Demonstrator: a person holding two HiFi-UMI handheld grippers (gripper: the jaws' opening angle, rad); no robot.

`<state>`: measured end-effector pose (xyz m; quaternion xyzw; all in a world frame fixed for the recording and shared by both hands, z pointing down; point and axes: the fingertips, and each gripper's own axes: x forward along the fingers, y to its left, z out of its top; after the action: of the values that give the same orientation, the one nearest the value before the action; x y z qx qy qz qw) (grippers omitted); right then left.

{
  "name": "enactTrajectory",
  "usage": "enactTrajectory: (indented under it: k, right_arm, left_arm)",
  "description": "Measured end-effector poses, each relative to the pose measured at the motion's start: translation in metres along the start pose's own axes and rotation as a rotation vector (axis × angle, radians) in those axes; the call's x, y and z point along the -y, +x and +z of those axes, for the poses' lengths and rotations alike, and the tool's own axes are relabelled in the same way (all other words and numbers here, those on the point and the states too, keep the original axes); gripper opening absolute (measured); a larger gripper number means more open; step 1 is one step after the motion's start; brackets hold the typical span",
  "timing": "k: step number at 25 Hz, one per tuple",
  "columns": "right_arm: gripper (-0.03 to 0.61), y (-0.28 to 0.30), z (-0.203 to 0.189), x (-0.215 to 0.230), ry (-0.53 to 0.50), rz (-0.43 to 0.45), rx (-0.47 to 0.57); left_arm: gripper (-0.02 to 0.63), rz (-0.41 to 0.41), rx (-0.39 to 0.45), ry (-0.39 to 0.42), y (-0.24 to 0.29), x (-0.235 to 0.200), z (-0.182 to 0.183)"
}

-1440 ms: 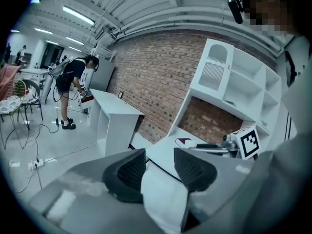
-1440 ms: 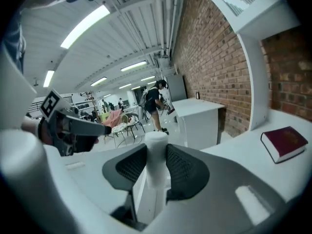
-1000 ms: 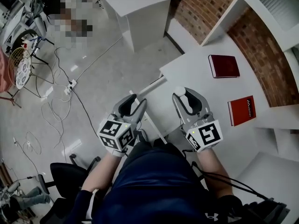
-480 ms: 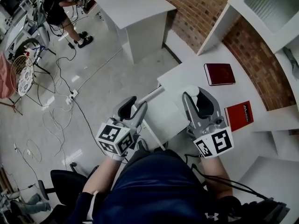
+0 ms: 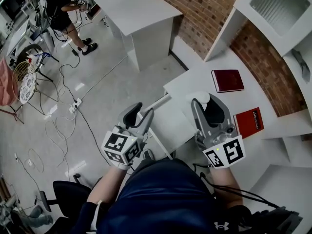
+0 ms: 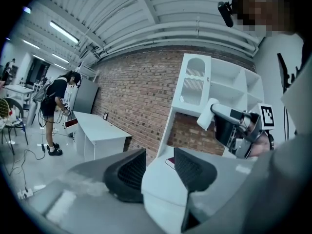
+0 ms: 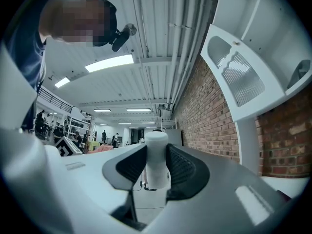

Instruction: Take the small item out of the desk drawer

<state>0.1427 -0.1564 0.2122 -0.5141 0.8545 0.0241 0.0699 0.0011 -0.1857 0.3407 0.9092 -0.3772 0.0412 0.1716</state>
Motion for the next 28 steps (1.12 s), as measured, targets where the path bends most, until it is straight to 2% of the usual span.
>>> enactTrajectory:
  k: [15, 28]
  right_arm:
    - [0.129, 0.002, -0.01, 0.0, 0.042, 0.006, -0.042]
    - [0.129, 0.001, -0.013, 0.0, 0.044, 0.007, -0.038]
  left_arm:
    - [0.186, -0.018, -0.03, -0.001, 0.004, -0.006, -0.004]
    - [0.186, -0.011, -0.037, -0.012, 0.004, -0.007, -0.01]
